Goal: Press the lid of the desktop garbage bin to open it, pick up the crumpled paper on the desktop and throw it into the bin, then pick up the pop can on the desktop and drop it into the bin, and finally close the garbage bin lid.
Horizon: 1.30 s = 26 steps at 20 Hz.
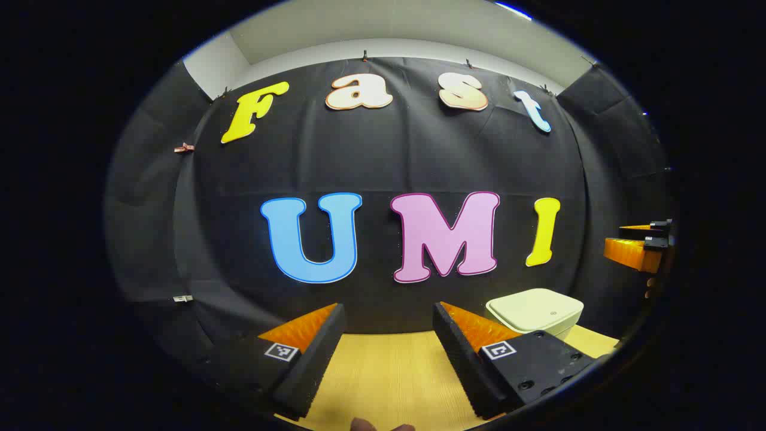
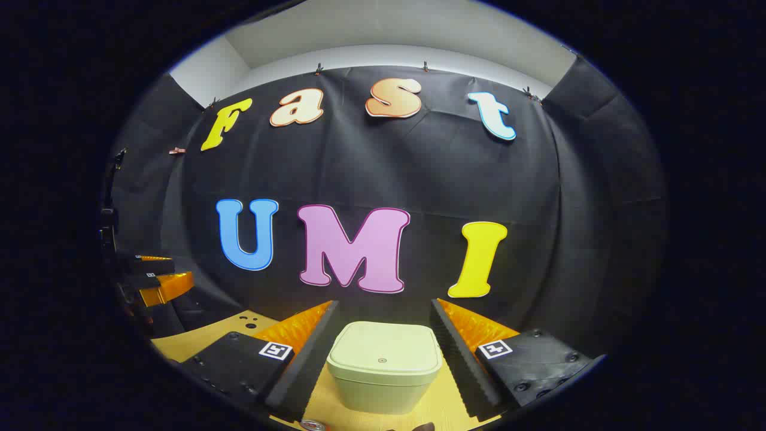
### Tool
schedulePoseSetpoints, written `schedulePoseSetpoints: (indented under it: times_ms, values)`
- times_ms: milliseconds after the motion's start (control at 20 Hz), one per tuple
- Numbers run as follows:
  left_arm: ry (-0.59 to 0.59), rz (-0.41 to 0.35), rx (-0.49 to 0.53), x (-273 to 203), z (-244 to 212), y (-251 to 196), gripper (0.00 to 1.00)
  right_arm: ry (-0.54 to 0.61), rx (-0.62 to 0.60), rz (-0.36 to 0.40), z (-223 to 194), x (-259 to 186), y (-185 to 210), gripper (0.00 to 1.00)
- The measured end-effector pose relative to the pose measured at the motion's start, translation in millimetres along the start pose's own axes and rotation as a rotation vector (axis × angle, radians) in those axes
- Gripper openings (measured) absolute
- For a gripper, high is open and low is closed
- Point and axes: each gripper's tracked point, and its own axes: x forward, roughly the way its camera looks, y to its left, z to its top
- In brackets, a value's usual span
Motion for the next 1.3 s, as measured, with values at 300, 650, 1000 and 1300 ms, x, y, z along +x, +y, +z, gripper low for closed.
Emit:
schedulePoseSetpoints:
  times_ms: [300, 650, 1000, 1300]
  values:
    - [0.012, 0.003, 0.006, 3, -3, -3, 0.95, 0.010, -0.011, 0.007, -3, 1, -3, 0.96]
    - [0.021, 0.008, 0.011, 6, -3, -5, 0.95, 0.015, -0.010, 0.006, -5, 5, -4, 0.96]
    - [0.029, 0.013, 0.011, 8, -5, -5, 0.95, 0.028, -0.004, 0.019, -6, 9, -3, 0.96]
    - [0.033, 0.023, 0.010, 7, -6, -3, 0.95, 0.070, 0.020, 0.044, -15, 18, 0, 0.05]
